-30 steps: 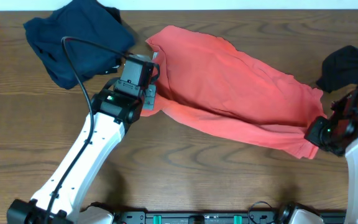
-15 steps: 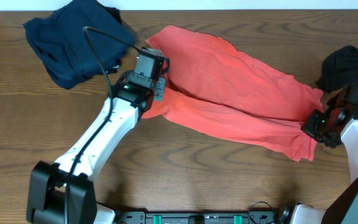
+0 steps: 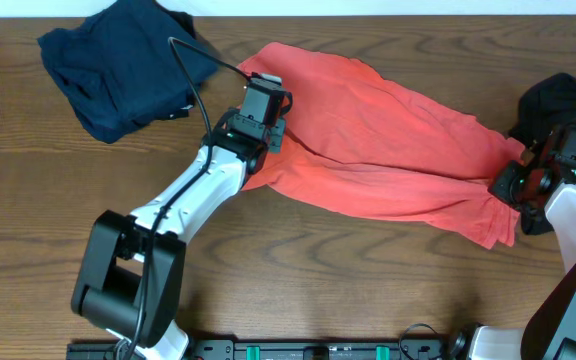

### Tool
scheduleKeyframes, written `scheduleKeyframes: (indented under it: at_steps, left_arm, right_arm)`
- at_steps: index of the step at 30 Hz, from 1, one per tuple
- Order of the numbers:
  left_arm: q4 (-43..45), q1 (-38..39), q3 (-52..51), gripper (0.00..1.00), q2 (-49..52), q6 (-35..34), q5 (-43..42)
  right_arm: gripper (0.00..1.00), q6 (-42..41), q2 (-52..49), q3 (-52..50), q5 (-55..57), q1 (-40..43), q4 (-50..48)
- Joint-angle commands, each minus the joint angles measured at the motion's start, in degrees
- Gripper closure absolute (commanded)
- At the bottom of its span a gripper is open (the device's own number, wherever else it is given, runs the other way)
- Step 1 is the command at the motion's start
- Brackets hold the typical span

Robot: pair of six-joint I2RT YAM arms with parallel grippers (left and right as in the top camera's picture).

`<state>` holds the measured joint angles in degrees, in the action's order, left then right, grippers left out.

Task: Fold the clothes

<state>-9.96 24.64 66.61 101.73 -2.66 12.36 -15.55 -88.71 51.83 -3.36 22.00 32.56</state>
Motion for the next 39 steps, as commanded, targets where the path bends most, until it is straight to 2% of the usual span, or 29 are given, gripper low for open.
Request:
scheduleKeyframes:
  at_steps: [1, 2, 3, 5, 6, 7, 8, 11, 16, 19, 27, 32, 39]
  left_arm:
    - [0.8, 0.1, 0.2, 0.94, 1.0, 0.8, 0.2]
    - [0.8, 0.1, 0.2, 0.91, 1.0, 0.8, 0.2]
    - [0.9, 0.1, 0.2, 0.78, 1.0, 0.8, 0.2]
    - [1.1, 0.1, 0.2, 0.55, 0.8, 0.9, 0.4]
    - [1.0, 0.0, 0.3, 0.49, 0.7, 1.7, 0.3]
    - [0.6, 0.0, 0.6, 0.42, 0.4, 2.3, 0.4]
    - [-0.2, 0.0, 1.1, 0.39, 0.1, 3.0, 0.4]
    - [-3.7, 0.0, 3.7, 0.34, -1.2, 3.1, 0.3]
    - [-15.6, 0.0, 13.1, 0.29, -2.6, 3.1, 0.1]
    - [-19.7, 0.0, 18.2, 0.28, -2.5, 6.4, -2.3]
    - [-14.9, 0.0, 21.5, 0.23, 0.6, 11.4, -3.4]
    - [-10.8, 0.0, 21.5, 0.23, 6.6, 14.7, -3.4]
    - [-6.3, -0.1, 21.5, 0.23, 14.4, 15.8, -3.3]
  right_arm:
    - [0.96, -0.7, -0.5, -0.1, 1.4, 1.4, 0.0]
    - [0.85, -0.7, -0.5, -0.1, 1.4, 1.4, 0.2]
    - [0.76, -0.7, -0.5, -0.1, 1.4, 1.4, 0.2]
    - [0.51, -0.6, -0.4, -0.1, 0.9, 1.3, 0.4]
    - [0.43, 0.3, -0.3, -0.1, -0.3, 1.4, 0.4]
    - [0.39, 0.9, -0.1, 0.0, -1.5, 1.3, 0.5]
    - [0.37, 1.3, 0.0, 0.3, -2.4, 1.3, 0.8]
    - [0.37, 2.5, 0.8, 2.6, -6.6, 1.4, 2.9]
    - [0.41, 8.0, 1.8, 11.0, -14.0, 1.2, 8.9]
    - [0.41, 10.4, 1.8, 15.1, -15.6, 0.3, 10.4]
    - [0.37, 14.6, 1.0, 18.1, -12.3, -5.1, 9.4]
    - [0.37, 14.6, 0.5, 18.1, -11.0, -7.3, 9.5]
    - [0.37, 15.3, 0.5, 18.1, -11.0, -9.7, 12.1]
